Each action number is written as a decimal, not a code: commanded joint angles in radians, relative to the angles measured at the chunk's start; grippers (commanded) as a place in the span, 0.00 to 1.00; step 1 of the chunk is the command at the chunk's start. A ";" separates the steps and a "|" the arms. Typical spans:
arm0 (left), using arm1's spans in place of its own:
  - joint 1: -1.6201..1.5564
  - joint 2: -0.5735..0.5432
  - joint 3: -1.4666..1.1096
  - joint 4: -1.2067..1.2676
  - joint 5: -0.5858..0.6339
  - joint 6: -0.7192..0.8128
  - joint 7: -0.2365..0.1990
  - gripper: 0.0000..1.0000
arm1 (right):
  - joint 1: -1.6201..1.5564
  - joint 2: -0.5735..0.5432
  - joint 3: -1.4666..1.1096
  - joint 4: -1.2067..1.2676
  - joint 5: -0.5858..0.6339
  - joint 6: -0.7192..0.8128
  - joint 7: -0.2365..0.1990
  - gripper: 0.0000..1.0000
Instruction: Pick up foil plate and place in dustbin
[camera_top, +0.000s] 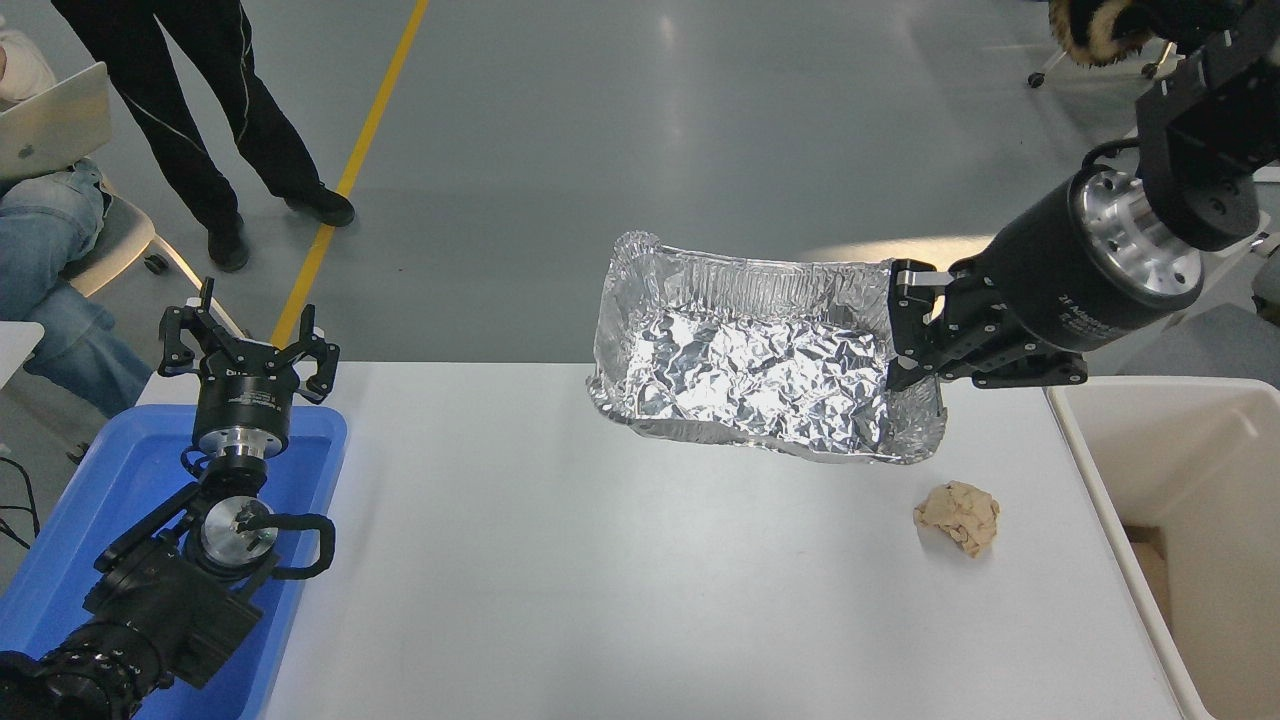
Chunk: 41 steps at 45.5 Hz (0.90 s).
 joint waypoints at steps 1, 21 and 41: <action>-0.002 0.000 0.000 0.000 0.000 0.000 0.000 0.99 | -0.266 -0.003 -0.062 -0.126 -0.035 -0.164 0.001 0.00; 0.000 0.000 0.000 0.000 0.000 -0.002 0.000 0.99 | -0.807 -0.108 -0.010 -0.580 0.011 -0.345 0.000 0.00; 0.000 0.000 0.000 0.000 0.000 0.000 0.000 0.99 | -1.363 -0.227 0.285 -1.100 0.097 -0.342 0.000 0.00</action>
